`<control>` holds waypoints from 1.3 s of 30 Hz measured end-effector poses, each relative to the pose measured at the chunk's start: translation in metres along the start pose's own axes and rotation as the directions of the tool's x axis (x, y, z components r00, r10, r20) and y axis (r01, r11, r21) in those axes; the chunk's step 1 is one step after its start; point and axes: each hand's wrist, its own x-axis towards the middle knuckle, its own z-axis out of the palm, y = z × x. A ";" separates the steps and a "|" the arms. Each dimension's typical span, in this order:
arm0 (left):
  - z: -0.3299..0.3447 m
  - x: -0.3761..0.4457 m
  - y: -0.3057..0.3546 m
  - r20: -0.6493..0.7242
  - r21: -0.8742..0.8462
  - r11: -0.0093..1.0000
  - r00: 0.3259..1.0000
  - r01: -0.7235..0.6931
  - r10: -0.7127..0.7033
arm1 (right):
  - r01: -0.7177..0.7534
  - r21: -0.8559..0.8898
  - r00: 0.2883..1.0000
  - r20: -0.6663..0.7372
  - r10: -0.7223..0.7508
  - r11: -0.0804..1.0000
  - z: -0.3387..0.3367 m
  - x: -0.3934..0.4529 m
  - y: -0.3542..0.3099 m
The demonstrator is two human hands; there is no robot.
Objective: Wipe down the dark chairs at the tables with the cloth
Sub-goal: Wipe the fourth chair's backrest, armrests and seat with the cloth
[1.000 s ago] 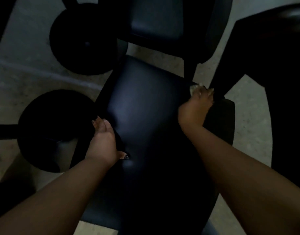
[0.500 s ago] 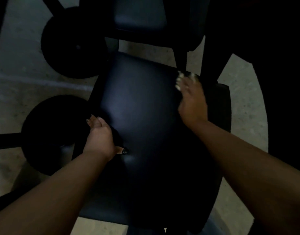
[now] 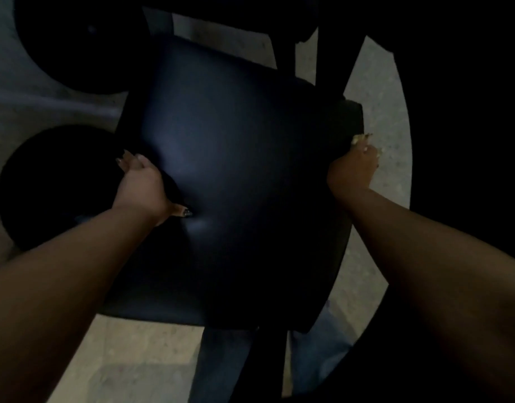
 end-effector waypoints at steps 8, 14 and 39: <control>0.000 -0.001 -0.001 -0.019 0.056 0.998 0.999 -0.042 0.043 | -0.268 -0.082 0.951 0.136 0.277 0.960 0.046 -0.085 0.050; 0.002 -0.001 -0.002 -0.069 -0.023 0.999 0.997 -0.045 0.044 | -0.301 -0.284 0.882 0.281 0.379 0.910 0.052 -0.154 0.051; 0.076 -0.015 -0.067 -0.309 -0.386 0.922 0.947 -0.042 -0.086 | 0.878 0.034 0.469 0.137 -0.872 0.478 0.004 -0.050 -0.213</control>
